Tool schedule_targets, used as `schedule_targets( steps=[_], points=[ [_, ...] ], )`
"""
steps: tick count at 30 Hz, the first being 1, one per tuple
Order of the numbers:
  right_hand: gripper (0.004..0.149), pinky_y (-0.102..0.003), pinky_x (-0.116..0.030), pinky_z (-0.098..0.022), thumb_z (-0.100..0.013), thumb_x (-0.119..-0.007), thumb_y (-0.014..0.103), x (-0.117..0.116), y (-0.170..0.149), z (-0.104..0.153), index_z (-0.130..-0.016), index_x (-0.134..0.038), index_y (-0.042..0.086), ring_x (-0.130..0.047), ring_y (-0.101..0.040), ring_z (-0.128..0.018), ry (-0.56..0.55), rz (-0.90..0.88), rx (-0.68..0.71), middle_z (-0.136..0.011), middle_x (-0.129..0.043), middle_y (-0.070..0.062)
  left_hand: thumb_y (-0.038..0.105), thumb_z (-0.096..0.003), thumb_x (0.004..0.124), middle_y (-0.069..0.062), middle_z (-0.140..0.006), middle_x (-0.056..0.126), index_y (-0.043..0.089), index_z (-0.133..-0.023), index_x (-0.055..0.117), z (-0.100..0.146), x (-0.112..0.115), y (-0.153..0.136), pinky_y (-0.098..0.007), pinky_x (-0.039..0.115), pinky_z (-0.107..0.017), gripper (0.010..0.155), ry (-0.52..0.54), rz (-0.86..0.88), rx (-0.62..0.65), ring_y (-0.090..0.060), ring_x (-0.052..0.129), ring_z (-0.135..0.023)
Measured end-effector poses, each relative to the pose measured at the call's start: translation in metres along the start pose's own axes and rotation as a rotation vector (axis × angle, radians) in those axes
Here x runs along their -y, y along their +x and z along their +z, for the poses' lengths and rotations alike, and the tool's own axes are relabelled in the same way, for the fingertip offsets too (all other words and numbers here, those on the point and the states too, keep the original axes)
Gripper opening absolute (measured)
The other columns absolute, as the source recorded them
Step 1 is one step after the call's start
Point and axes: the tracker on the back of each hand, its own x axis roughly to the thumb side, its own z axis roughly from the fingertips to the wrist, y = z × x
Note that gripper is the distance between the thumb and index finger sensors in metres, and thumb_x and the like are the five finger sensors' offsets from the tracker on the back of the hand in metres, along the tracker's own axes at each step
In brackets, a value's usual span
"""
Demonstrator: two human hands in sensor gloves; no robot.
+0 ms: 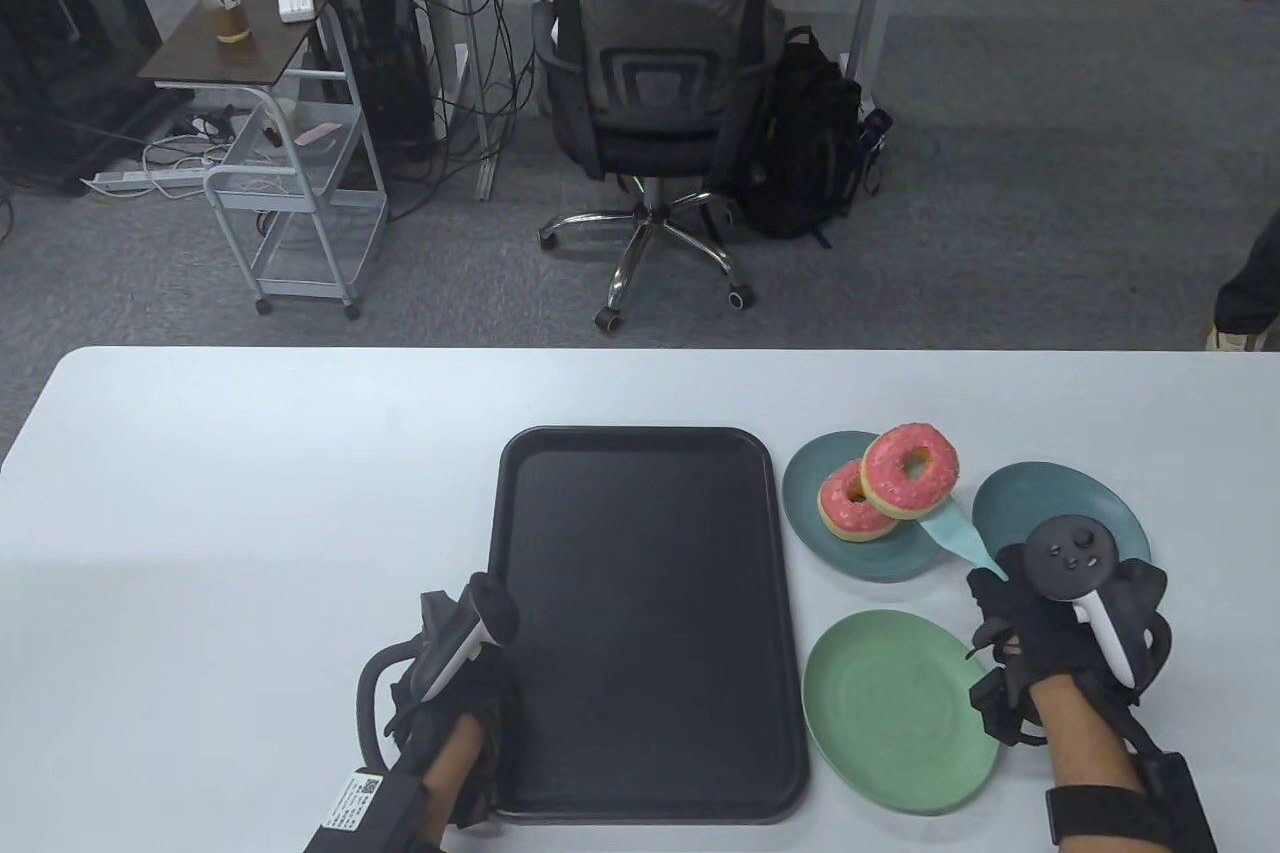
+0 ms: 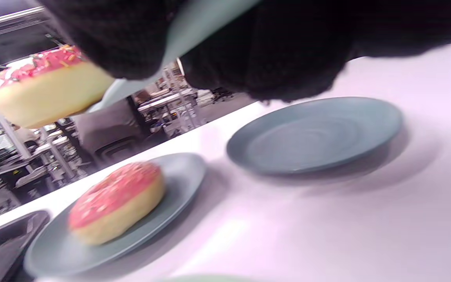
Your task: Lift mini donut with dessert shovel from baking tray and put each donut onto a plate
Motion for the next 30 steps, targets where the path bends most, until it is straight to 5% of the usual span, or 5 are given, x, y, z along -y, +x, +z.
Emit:
schedule_targets(
  steps=[12,30],
  points=[
    [0.056,-0.043,-0.090,-0.024,-0.042,-0.084,0.037,0.013,-0.072,-0.015,-0.087,-0.079,0.004,-0.098,-0.031,-0.033,-0.047,-0.072,-0.251,-0.062,-0.094,-0.021,0.051,-0.0452,0.068,0.004,-0.067,0.077,0.023,-0.104,0.034,0.000,0.000,0.000,-0.037,0.086,-0.038,0.073,0.000,-0.002,-0.001,-0.010,0.095,-0.041],
    [0.059,-0.044,-0.090,-0.027,-0.042,-0.086,0.030,-0.016,-0.093,-0.031,-0.093,-0.073,0.003,-0.097,-0.033,-0.039,0.016,0.029,-0.333,-0.068,-0.091,-0.022,0.051,-0.0454,0.068,0.003,-0.067,0.076,0.022,-0.104,0.033,0.000,0.000,0.001,-0.037,0.085,-0.038,0.073,0.000,-0.010,-0.006,-0.011,0.095,-0.041]
  ],
)
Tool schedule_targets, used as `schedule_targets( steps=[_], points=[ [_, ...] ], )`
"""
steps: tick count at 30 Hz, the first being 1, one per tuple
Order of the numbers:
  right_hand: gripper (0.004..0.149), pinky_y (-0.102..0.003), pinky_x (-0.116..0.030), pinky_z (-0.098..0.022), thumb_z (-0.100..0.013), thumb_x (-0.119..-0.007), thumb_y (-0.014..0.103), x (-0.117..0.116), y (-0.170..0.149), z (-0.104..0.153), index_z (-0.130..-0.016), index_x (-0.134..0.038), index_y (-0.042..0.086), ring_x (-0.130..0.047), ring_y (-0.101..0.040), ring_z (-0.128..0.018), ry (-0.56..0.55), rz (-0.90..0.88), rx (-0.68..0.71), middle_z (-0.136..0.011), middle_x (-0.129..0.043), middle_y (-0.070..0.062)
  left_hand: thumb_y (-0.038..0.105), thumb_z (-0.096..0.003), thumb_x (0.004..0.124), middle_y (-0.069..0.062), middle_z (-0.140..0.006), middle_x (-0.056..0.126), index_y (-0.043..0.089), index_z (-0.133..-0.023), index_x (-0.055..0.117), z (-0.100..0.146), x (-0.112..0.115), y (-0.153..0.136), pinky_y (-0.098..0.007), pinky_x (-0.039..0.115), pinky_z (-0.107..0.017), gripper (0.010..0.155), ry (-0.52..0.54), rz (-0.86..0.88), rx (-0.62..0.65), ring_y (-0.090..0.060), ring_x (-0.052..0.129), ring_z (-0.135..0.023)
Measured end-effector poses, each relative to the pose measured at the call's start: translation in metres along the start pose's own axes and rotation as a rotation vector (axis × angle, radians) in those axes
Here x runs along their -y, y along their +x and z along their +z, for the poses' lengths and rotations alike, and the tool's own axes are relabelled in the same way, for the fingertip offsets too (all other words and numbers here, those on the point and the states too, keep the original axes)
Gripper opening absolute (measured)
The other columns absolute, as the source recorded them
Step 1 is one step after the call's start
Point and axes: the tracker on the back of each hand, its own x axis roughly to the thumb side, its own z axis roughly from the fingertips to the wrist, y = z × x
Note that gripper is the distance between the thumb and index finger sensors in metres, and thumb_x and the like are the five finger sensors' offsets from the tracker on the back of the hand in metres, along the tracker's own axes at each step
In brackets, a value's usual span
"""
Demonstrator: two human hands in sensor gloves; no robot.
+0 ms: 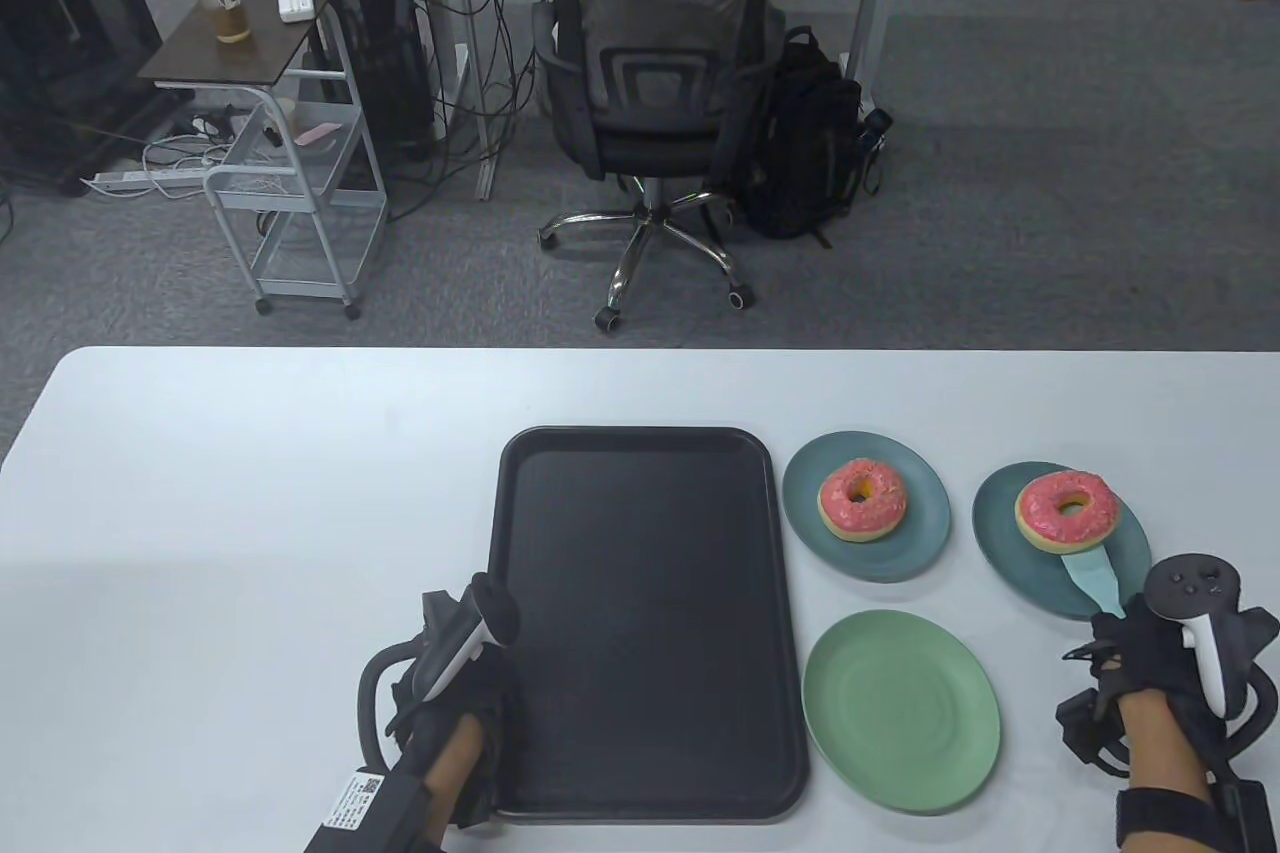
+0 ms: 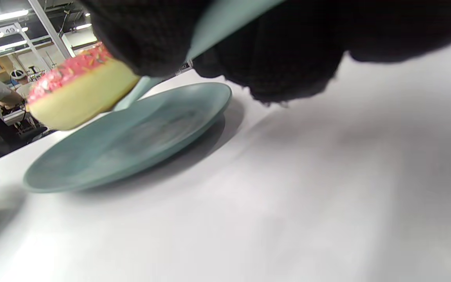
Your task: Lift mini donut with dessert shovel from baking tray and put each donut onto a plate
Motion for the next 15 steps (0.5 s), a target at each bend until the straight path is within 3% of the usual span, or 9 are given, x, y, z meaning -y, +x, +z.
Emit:
schedule_targets(
  steps=[6,15],
  points=[
    [0.059,-0.045,-0.089,-0.029,-0.042,-0.087,0.028,-0.0061,0.0055,-0.0028,-0.094,-0.072,0.004,-0.096,-0.035,-0.042,0.009,0.058,0.011,-0.071,-0.089,-0.023,0.051,-0.0456,0.067,0.004,-0.067,0.076,0.022,-0.104,0.033,0.0002,0.0001,0.0007,-0.037,0.085,-0.038,0.073,-0.001,-0.006,-0.005,-0.011,0.095,-0.041],
    [0.059,-0.044,-0.089,-0.030,-0.042,-0.087,0.027,-0.0023,0.0055,-0.0050,-0.094,-0.071,0.005,-0.096,-0.035,-0.043,-0.092,0.150,0.003,-0.072,-0.089,-0.022,0.051,-0.0455,0.067,0.003,-0.067,0.076,0.022,-0.104,0.033,0.0001,0.0001,0.0008,-0.037,0.085,-0.038,0.073,-0.001,-0.006,-0.005,-0.011,0.095,-0.041]
  ],
)
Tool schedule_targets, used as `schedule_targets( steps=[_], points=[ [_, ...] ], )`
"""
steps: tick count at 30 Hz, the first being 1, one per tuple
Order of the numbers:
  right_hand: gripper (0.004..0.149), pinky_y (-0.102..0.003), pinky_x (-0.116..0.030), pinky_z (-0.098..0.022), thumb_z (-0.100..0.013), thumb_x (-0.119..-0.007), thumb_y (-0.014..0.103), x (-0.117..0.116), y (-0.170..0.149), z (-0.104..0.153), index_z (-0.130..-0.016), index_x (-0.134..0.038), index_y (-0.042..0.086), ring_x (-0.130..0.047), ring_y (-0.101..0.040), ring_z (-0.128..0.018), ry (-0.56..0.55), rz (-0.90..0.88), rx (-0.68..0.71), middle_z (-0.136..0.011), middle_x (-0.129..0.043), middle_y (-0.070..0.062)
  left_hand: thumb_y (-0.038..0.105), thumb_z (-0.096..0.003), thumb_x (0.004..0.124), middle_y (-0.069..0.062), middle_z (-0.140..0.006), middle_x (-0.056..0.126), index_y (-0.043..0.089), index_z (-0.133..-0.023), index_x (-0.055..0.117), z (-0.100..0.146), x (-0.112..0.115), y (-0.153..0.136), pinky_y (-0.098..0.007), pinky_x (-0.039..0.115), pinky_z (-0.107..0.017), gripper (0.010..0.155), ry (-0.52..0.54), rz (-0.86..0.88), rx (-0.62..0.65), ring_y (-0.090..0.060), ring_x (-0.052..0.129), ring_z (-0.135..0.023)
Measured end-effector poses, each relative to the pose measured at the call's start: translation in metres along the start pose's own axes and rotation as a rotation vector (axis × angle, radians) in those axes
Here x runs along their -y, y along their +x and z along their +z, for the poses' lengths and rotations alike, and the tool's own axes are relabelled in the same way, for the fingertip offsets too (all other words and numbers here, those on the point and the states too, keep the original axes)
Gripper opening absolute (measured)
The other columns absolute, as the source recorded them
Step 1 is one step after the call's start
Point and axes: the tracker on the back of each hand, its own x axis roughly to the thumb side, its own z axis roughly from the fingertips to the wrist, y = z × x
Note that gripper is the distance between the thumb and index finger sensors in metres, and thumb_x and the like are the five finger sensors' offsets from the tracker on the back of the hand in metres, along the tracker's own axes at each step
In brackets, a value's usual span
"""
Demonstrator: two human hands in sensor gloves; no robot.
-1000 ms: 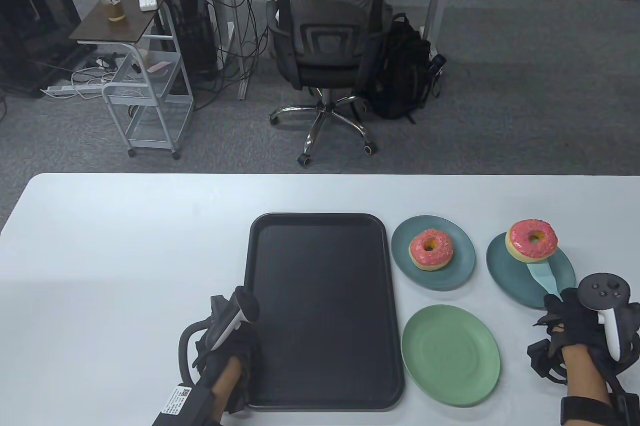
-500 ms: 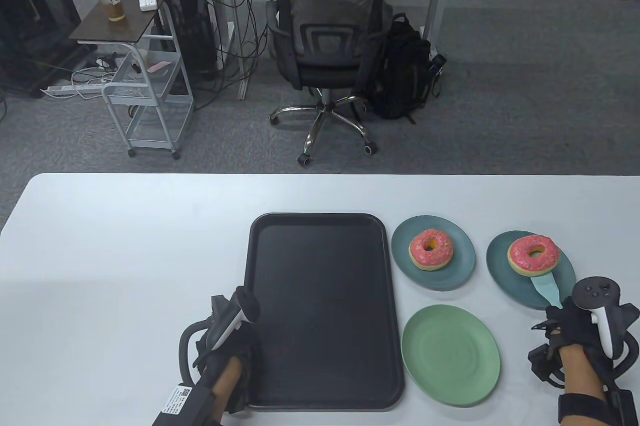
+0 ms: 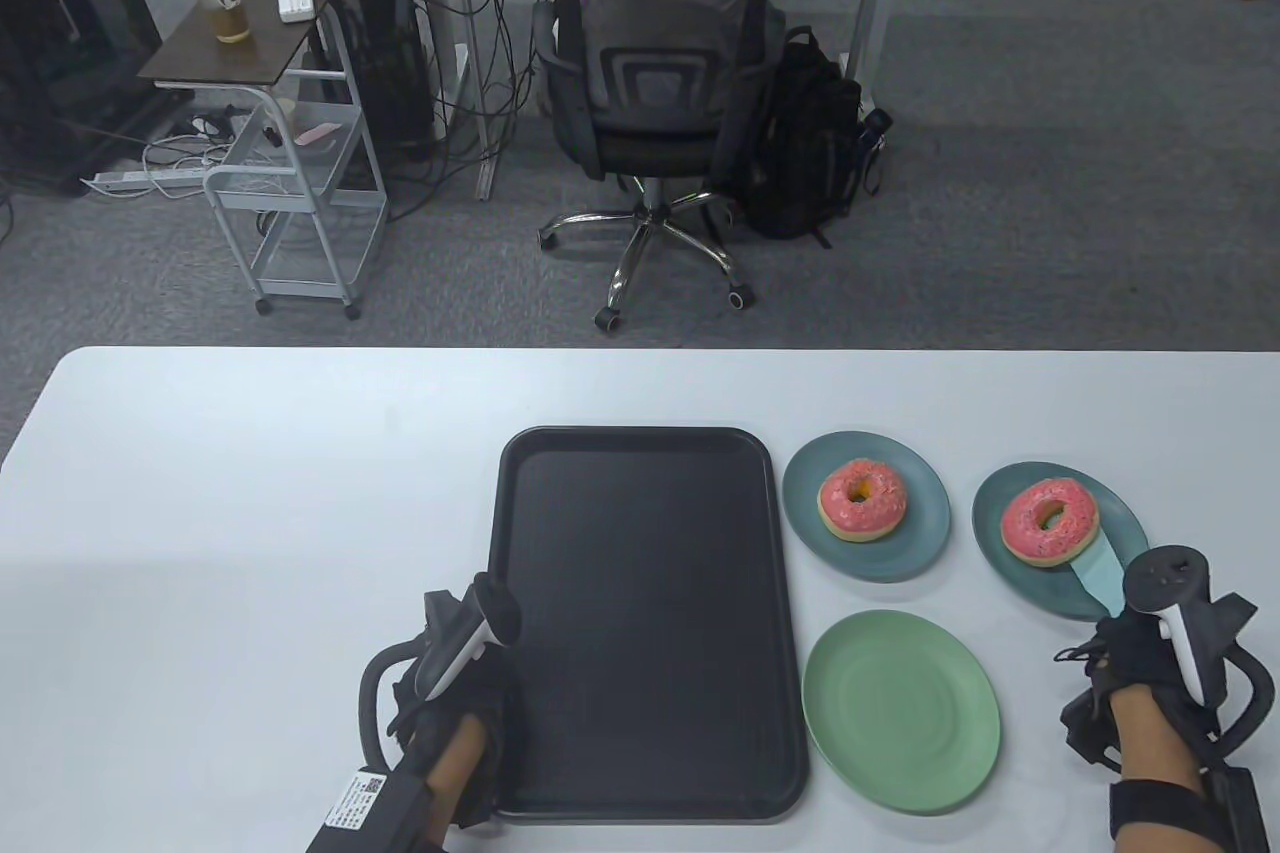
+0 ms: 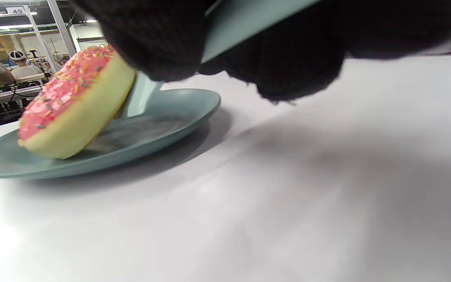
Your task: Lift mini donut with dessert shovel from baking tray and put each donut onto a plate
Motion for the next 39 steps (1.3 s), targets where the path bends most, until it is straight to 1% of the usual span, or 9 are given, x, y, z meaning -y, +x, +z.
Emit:
schedule_targets(
  steps=[12,22,27,33,39],
  points=[
    [0.058,-0.044,-0.089,-0.030,-0.043,-0.087,0.028,0.003,-0.014,-0.002,-0.094,-0.071,0.006,-0.096,-0.034,-0.043,-0.070,0.089,-0.040,-0.072,-0.088,-0.022,0.051,-0.0456,0.067,0.004,-0.067,0.076,0.023,-0.104,0.032,0.000,0.000,0.000,-0.037,0.085,-0.038,0.073,0.000,0.000,0.000,-0.010,0.095,-0.041],
    [0.058,-0.043,-0.089,-0.030,-0.043,-0.086,0.028,0.007,-0.031,-0.005,-0.094,-0.070,0.005,-0.096,-0.033,-0.043,-0.074,0.064,-0.081,-0.072,-0.088,-0.021,0.051,-0.0457,0.067,0.004,-0.067,0.076,0.023,-0.104,0.032,0.000,0.000,0.000,-0.037,0.085,-0.038,0.073,0.000,0.000,0.000,-0.010,0.095,-0.041],
    [0.058,-0.043,-0.089,-0.029,-0.043,-0.086,0.029,0.012,-0.034,-0.003,-0.094,-0.070,0.006,-0.096,-0.033,-0.043,-0.081,0.038,-0.089,-0.072,-0.088,-0.021,0.051,-0.0456,0.067,0.004,-0.067,0.076,0.023,-0.104,0.032,0.000,0.000,0.000,-0.037,0.085,-0.039,0.074,0.000,0.000,0.000,-0.010,0.095,-0.041],
    [0.059,-0.041,-0.089,-0.028,-0.044,-0.085,0.032,0.022,-0.030,0.004,-0.095,-0.068,0.007,-0.096,-0.031,-0.041,-0.087,-0.028,-0.052,-0.071,-0.088,-0.020,0.051,-0.0456,0.067,0.004,-0.067,0.076,0.023,-0.104,0.032,0.000,0.000,0.000,-0.037,0.085,-0.038,0.073,0.000,0.000,0.000,-0.010,0.095,-0.041],
    [0.060,-0.039,-0.089,-0.026,-0.044,-0.085,0.034,0.031,-0.016,0.017,-0.095,-0.068,0.007,-0.096,-0.030,-0.039,-0.067,-0.111,0.034,-0.069,-0.089,-0.020,0.051,-0.0456,0.067,0.004,-0.067,0.076,0.023,-0.104,0.033,0.000,0.000,0.000,-0.037,0.085,-0.039,0.073,0.000,0.000,0.000,-0.010,0.095,-0.041]
  ],
)
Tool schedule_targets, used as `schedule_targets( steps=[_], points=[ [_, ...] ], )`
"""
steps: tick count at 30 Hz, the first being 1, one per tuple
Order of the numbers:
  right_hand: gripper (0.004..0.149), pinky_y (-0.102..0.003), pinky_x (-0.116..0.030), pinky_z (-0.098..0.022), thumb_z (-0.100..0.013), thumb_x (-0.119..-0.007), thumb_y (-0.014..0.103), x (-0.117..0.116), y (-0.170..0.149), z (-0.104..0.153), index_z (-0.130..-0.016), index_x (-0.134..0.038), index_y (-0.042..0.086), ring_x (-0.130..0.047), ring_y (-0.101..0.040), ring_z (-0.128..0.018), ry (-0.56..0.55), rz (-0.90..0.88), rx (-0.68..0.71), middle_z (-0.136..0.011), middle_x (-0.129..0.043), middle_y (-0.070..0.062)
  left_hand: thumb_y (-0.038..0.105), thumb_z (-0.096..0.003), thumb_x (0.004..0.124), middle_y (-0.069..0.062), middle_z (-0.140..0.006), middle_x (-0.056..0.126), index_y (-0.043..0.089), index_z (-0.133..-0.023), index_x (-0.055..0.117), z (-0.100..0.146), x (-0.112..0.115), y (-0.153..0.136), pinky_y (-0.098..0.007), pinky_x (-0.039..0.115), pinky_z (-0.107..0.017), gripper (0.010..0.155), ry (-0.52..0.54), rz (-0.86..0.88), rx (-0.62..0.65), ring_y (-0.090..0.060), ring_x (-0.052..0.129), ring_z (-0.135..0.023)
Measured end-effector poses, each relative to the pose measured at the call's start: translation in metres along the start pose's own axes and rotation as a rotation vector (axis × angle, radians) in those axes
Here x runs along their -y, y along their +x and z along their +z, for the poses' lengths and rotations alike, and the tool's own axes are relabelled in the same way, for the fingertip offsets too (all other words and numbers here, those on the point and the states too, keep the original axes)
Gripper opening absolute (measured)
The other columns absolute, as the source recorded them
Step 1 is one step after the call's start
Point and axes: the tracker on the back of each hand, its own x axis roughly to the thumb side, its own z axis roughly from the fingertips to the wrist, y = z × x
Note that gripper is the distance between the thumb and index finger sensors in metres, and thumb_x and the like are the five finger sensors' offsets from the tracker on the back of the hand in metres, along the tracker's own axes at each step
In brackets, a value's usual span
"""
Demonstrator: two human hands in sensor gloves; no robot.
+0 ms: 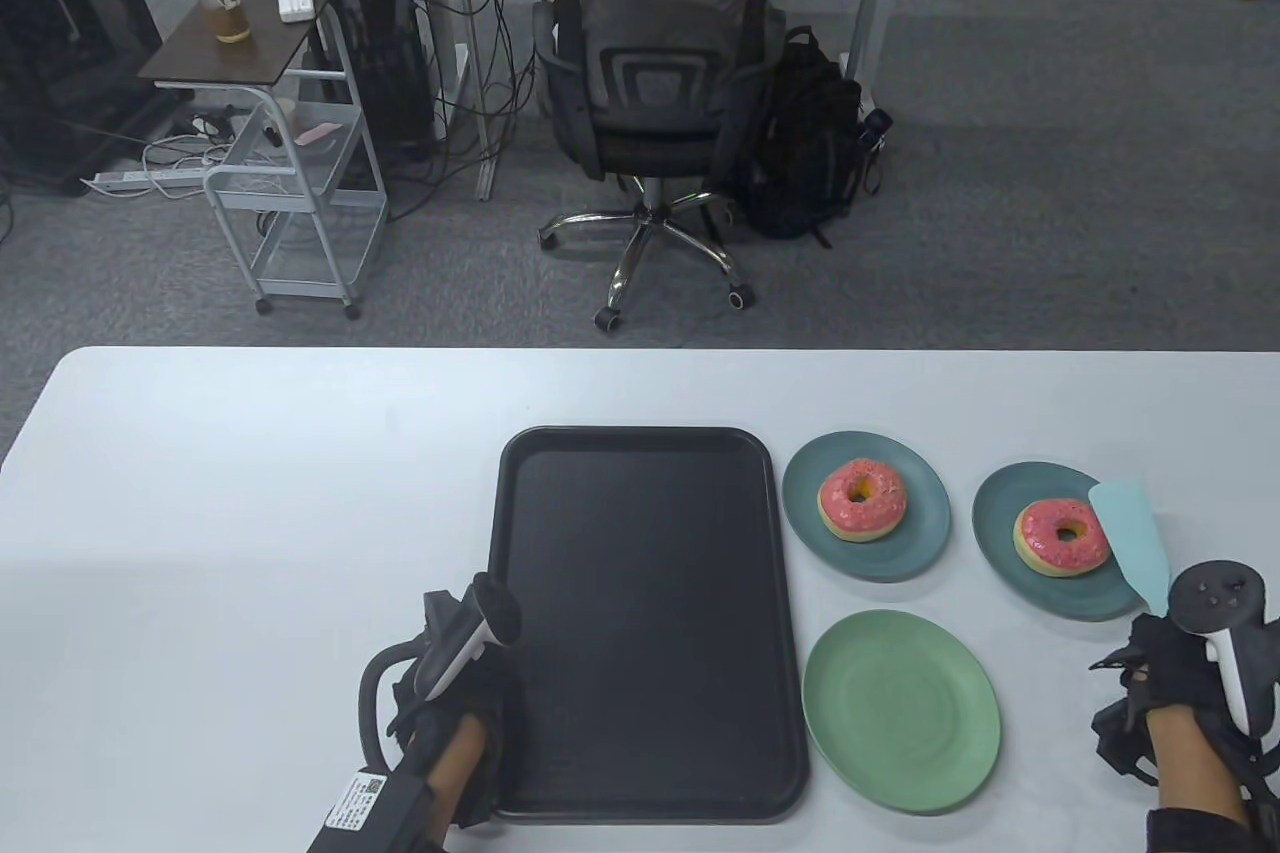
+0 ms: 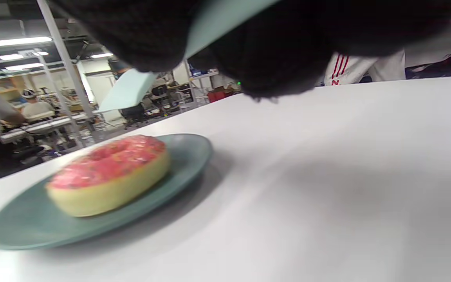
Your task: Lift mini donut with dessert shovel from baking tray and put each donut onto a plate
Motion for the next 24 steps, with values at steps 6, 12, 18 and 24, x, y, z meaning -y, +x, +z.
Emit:
schedule_targets(
  steps=[6,12,18,24],
  points=[
    [0.060,-0.039,-0.090,-0.025,-0.044,-0.085,0.036,0.003,0.022,0.018,-0.095,-0.069,0.008,-0.097,-0.029,-0.038,0.033,-0.043,0.102,-0.068,-0.090,-0.019,0.051,-0.0456,0.067,0.004,-0.067,0.076,0.023,-0.104,0.032,0.000,0.000,0.000,-0.037,0.085,-0.039,0.074,0.000,0.000,0.000,-0.010,0.095,-0.041],
    [0.060,-0.038,-0.089,-0.022,-0.044,-0.085,0.038,0.002,0.043,0.039,-0.094,-0.070,0.008,-0.097,-0.028,-0.034,0.075,-0.097,0.217,-0.065,-0.091,-0.019,0.051,-0.0456,0.067,0.004,-0.067,0.076,0.023,-0.104,0.033,0.000,0.000,0.000,-0.037,0.085,-0.038,0.074,-0.001,0.004,0.003,-0.010,0.095,-0.041],
    [0.060,-0.037,-0.090,-0.018,-0.042,-0.087,0.042,-0.004,0.063,0.070,-0.090,-0.075,0.009,-0.098,-0.027,-0.029,0.108,-0.125,0.381,-0.060,-0.094,-0.017,0.051,-0.0456,0.067,0.004,-0.067,0.076,0.023,-0.104,0.033,0.000,0.000,0.000,-0.036,0.085,-0.039,0.074,-0.001,0.004,0.003,-0.010,0.095,-0.041],
    [0.059,-0.037,-0.090,-0.016,-0.040,-0.088,0.045,-0.025,0.083,0.101,-0.086,-0.079,0.010,-0.098,-0.026,-0.027,0.186,-0.087,0.543,-0.057,-0.096,-0.017,0.051,-0.0457,0.067,0.004,-0.067,0.076,0.023,-0.104,0.032,0.000,0.000,0.000,-0.036,0.085,-0.039,0.074,-0.001,0.004,0.002,-0.010,0.095,-0.041]
  ],
)
